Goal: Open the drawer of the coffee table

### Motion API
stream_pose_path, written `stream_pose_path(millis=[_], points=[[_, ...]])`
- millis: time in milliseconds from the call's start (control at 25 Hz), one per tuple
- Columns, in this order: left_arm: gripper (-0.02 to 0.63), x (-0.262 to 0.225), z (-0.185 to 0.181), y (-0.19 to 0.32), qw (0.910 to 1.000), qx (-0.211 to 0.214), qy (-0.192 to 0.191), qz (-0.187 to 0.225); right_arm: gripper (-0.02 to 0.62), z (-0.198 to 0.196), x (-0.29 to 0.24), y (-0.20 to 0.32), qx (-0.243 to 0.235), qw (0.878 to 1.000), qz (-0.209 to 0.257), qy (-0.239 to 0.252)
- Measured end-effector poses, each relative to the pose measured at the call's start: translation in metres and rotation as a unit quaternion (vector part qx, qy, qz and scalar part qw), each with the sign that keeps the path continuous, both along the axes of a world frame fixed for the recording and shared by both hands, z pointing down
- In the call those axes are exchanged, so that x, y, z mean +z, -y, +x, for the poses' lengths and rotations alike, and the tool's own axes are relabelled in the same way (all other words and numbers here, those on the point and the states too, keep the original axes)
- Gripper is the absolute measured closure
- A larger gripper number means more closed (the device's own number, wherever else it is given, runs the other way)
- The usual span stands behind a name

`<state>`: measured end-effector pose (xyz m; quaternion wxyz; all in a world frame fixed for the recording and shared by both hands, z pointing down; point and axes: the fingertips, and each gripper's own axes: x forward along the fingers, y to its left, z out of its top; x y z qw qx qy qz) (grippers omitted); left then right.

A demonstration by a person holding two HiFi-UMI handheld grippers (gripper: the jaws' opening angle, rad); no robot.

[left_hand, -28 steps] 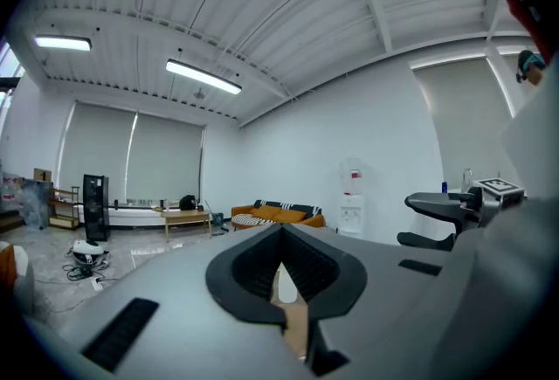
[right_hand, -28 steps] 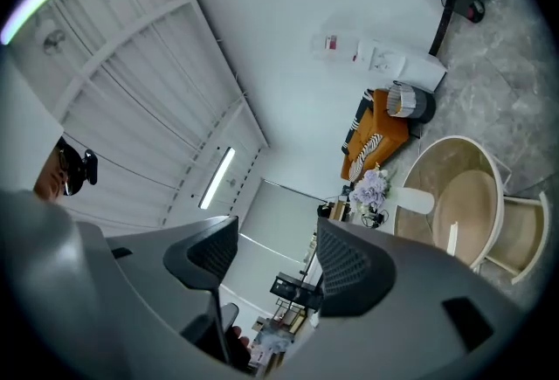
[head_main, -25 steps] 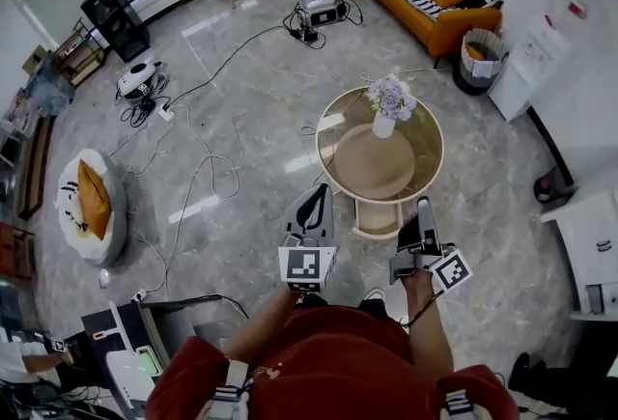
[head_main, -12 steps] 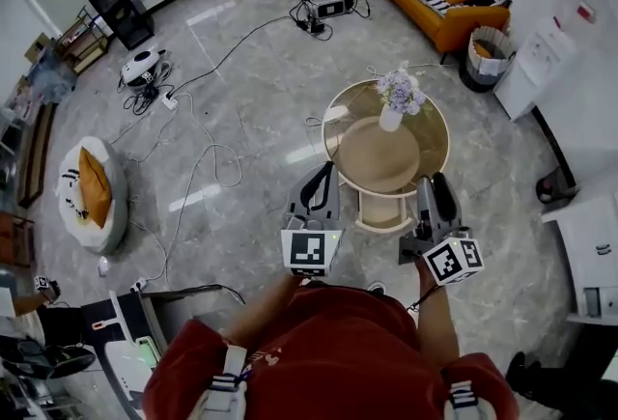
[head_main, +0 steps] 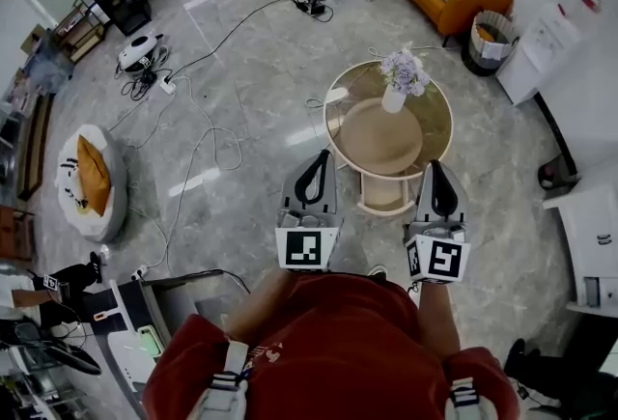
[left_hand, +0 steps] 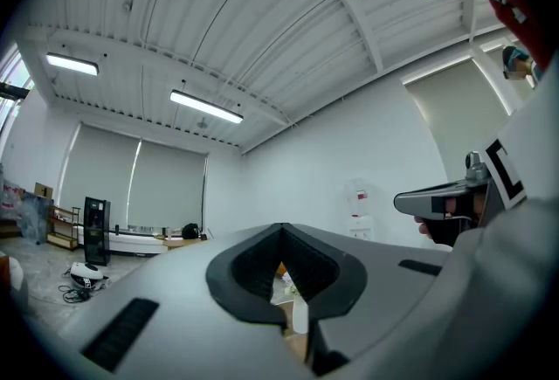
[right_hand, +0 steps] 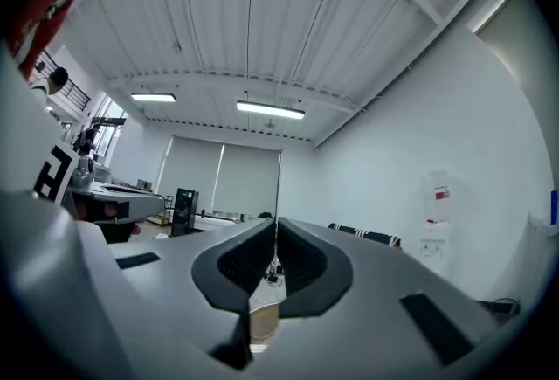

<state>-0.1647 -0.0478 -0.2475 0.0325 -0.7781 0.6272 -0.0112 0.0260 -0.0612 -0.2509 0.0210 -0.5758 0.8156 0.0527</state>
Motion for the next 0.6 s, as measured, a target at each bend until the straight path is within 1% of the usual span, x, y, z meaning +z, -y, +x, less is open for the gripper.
stream_pose_path(millis=[120,240,400,600], points=[[0.594,0.002,0.002,-0.005,0.9999,0.004,0.009,-0.001,0.571,-0.001,0.006,-0.003,-0.002,1.0,-0.009,-0.011],[0.594,0.005,0.001,-0.009,1.0,0.002,0.001,-0.004,0.572,-0.004,0.011,-0.005,-0.005,1.0,-0.017,-0.013],[0.594,0.01,0.005,-0.013,0.9999,0.004,0.005,-0.008,0.572,0.002,0.015,-0.008,0.0,1.0,-0.023,0.009],[0.594,0.01,0.012,-0.013,0.9999,0.009,0.006,-0.012,0.572,0.008,0.012,-0.01,-0.004,1.0,-0.026,-0.012]])
